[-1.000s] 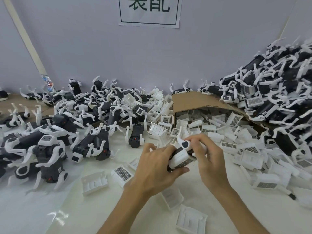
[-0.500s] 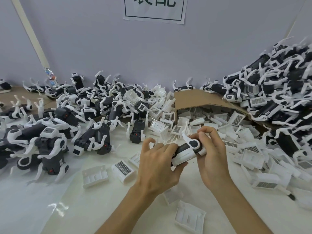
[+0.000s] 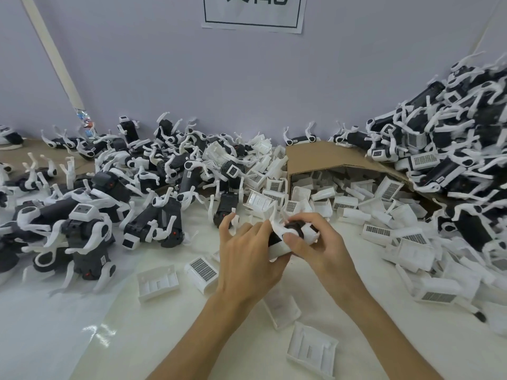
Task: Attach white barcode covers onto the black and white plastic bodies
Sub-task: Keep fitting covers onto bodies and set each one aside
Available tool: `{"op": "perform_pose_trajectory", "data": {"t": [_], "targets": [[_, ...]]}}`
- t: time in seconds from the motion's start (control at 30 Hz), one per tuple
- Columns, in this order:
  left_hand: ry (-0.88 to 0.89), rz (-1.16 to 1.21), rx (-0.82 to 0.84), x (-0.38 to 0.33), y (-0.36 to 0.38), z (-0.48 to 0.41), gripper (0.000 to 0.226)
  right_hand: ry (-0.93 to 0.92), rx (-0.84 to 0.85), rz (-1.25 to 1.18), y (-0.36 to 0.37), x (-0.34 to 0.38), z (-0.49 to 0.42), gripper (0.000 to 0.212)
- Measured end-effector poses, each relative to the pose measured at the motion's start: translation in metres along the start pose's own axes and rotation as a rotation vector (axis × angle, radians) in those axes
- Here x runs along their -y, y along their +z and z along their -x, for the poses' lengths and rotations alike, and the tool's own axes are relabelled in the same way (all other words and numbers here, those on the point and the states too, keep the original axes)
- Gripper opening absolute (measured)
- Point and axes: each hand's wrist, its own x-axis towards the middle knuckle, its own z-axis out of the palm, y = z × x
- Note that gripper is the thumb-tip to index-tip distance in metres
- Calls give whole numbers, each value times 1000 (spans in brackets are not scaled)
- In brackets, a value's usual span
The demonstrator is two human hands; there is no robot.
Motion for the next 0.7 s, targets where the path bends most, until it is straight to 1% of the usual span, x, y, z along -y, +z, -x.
{"op": "perform_pose_trajectory", "data": {"t": [0.07,0.17,0.33,0.53,0.63,0.7], "targets": [[26,20,9,-2,0,1,23,-16,-23,51,2,-2,0,39],[80,42,-45,-2,-1,1,16,-23,-83,41,4,-3,-1,35],[100,47,-111,-3,-1,0,25,-6,-77,-44,3,-5,-2,35],[101,39,-104,1,0,0,18,-39,-81,-55,6,-6,-2,34],[96,17,-79,2,-1,-3,30,-56,-85,-60,5,-8,-2,31],[74,8,-72,0,-1,-5,32,-68,-126,-44,6,-9,-4,31]]}}
